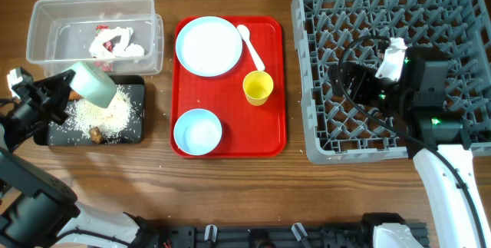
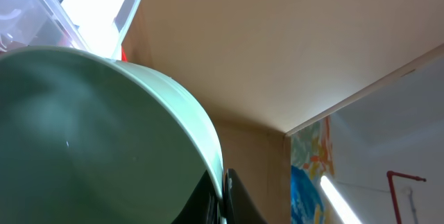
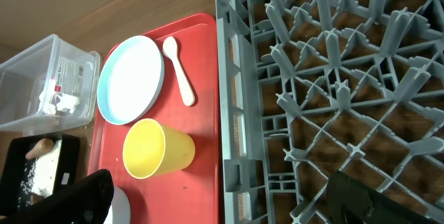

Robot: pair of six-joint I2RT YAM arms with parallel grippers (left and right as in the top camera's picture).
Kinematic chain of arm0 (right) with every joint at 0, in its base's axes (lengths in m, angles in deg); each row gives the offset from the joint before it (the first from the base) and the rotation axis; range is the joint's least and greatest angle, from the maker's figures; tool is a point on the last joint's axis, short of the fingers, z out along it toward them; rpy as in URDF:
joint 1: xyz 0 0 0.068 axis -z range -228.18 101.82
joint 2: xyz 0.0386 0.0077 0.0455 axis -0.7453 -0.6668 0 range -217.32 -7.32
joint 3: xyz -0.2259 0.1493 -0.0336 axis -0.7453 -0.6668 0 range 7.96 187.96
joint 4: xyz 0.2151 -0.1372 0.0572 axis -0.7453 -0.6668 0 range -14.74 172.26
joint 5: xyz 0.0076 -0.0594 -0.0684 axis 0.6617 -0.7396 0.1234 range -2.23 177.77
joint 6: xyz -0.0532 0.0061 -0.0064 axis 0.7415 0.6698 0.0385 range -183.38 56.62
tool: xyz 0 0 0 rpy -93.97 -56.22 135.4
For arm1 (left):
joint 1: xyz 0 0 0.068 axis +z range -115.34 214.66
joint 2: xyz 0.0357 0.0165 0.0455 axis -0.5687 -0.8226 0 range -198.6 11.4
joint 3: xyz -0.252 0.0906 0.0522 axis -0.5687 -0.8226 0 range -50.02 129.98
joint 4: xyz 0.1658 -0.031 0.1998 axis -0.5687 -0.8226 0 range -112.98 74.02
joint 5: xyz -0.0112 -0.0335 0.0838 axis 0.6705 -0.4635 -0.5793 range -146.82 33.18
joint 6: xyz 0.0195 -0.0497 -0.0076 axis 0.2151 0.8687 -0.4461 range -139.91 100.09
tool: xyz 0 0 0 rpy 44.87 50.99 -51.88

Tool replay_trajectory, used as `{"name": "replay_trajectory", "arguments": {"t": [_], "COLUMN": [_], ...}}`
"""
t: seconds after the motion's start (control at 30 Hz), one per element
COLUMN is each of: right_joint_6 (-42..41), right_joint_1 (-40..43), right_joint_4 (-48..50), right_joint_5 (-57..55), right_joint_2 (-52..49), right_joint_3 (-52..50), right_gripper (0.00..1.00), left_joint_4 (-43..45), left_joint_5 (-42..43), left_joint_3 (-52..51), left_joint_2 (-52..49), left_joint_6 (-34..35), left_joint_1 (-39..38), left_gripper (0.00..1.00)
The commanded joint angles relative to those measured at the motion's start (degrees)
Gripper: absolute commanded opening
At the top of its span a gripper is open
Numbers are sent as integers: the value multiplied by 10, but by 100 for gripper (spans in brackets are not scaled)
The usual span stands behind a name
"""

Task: Sort waste into correct bins and load items into the dishwasher rack
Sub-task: 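Tip the green bowl over the black tray to pour out the rice, then return the green bowl to the red tray and reach for the yellow cup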

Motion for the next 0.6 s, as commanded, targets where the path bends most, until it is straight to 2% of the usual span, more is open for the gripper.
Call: {"name": "replay_trajectory", "arguments": {"t": [0.0, 0.1, 0.2, 0.27, 0.33, 0.43, 0.57], "right_joint_6": [-3, -3, -3, -4, -4, -4, -4], "right_joint_1": [-3, -3, -3, -3, -3, -3, -3], "right_joint_4": [3, 4, 8, 12, 15, 16, 16], "right_joint_5": [11, 11, 11, 11, 11, 11, 11], "right_joint_2": [-4, -4, -4, -4, -4, -4, -4], "right_joint_3": [10, 10, 10, 10, 10, 10, 10], "right_gripper": [100, 100, 100, 100, 100, 100, 100], "left_joint_4": [-7, -7, -1, 27, 67, 133, 189], "left_joint_5": [18, 17, 3, -45, -130, -302, -599], "left_joint_3": [-2, -2, -2, -2, -2, -2, -2], "left_joint_2": [-3, 14, 58, 86, 110, 122, 117], "left_joint_6": [7, 2, -27, -27, -15, 27, 46], "left_joint_1": [4, -22, -88, -143, -219, -344, -513], "left_gripper": [4, 4, 4, 4, 4, 4, 4]}}
